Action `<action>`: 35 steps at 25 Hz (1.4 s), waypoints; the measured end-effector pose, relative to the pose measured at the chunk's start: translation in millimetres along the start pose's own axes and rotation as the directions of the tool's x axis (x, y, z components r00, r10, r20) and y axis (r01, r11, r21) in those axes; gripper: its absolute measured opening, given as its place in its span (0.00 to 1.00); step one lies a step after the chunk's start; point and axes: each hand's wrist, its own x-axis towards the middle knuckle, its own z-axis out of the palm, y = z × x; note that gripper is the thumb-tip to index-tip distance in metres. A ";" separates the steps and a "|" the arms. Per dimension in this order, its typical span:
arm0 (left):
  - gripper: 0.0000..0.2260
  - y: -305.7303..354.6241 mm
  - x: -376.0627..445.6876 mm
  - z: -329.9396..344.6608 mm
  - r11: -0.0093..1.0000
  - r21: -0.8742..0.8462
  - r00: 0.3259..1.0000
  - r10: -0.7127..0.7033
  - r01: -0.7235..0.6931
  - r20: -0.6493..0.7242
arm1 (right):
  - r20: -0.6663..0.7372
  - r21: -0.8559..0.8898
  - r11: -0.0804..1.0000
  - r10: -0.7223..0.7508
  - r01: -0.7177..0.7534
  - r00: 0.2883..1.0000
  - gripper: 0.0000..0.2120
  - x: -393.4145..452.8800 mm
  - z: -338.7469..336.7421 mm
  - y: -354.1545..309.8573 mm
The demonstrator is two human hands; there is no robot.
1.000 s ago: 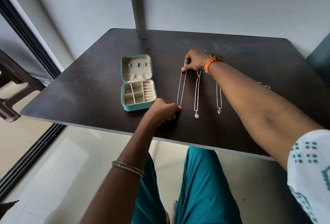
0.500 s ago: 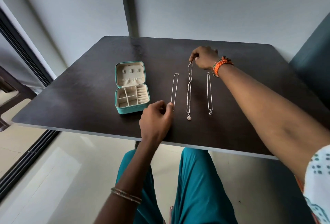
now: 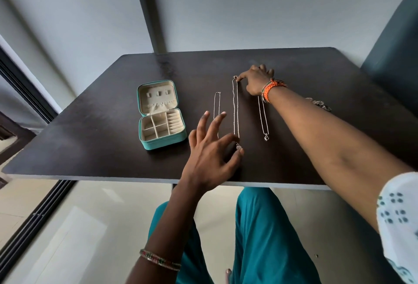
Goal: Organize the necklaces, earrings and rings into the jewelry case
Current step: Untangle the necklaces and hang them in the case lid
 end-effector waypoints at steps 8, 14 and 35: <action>0.17 1.9 2.0 -2.8 0.999 -0.032 0.998 -0.036 0.038 0.052 | -0.097 -0.033 0.997 -0.066 0.063 0.993 0.21 6.2 1.7 -15.1; 0.17 0.8 1.6 -3.3 0.999 -0.033 0.998 -0.030 0.032 0.057 | -0.150 0.042 0.999 -0.018 0.024 0.989 0.15 4.7 3.3 -16.2; 0.14 1.5 1.5 -6.4 0.997 -0.071 0.997 -0.015 0.020 0.071 | -0.090 -0.052 0.999 0.007 -0.011 0.996 0.20 23.5 4.0 -15.8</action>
